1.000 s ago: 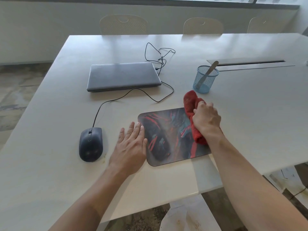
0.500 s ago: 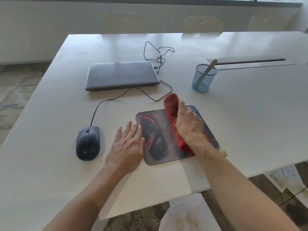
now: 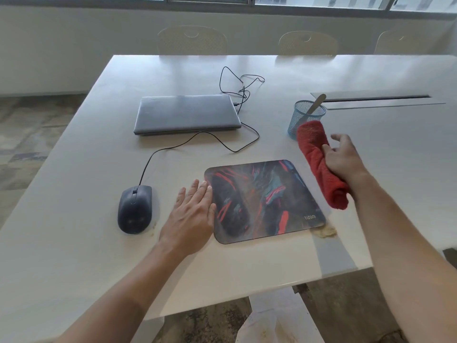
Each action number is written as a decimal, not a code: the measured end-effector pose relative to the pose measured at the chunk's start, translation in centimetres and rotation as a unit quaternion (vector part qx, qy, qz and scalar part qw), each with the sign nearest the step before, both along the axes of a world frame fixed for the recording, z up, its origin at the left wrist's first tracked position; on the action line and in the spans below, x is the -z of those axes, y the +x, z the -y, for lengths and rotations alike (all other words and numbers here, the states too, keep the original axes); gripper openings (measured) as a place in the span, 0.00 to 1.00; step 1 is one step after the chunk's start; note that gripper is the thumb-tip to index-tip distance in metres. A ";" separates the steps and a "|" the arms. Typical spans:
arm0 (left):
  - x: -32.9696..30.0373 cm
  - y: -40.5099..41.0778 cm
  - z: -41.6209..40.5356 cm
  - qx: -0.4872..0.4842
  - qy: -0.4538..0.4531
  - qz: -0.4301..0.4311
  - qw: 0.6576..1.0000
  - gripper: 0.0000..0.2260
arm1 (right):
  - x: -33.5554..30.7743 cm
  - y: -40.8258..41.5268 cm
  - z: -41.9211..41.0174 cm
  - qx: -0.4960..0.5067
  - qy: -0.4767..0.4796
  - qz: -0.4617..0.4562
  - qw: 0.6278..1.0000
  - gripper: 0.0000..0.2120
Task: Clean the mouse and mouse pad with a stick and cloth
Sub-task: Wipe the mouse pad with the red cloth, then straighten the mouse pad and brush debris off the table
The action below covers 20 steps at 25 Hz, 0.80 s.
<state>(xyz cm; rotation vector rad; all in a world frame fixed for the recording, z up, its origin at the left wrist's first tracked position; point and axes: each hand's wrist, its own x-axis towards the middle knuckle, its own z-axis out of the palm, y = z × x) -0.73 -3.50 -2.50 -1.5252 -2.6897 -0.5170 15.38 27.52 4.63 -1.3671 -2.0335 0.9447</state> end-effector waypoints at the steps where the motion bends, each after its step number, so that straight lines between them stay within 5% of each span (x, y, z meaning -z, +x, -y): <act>1: 0.0 0.0 0.0 0.000 0.003 0.002 1.000 0.24 | 0.0 1.0 -0.8 -0.004 -0.021 -0.013 1.000 0.21; 17: 0.3 -0.1 -0.1 -0.002 0.041 0.019 0.999 0.23 | 3.2 5.1 -3.6 -0.014 0.059 0.163 0.985 0.21; 20: -0.2 0.1 0.1 -0.019 0.080 0.031 0.996 0.20 | 2.2 5.2 -2.6 0.023 0.180 0.195 0.964 0.24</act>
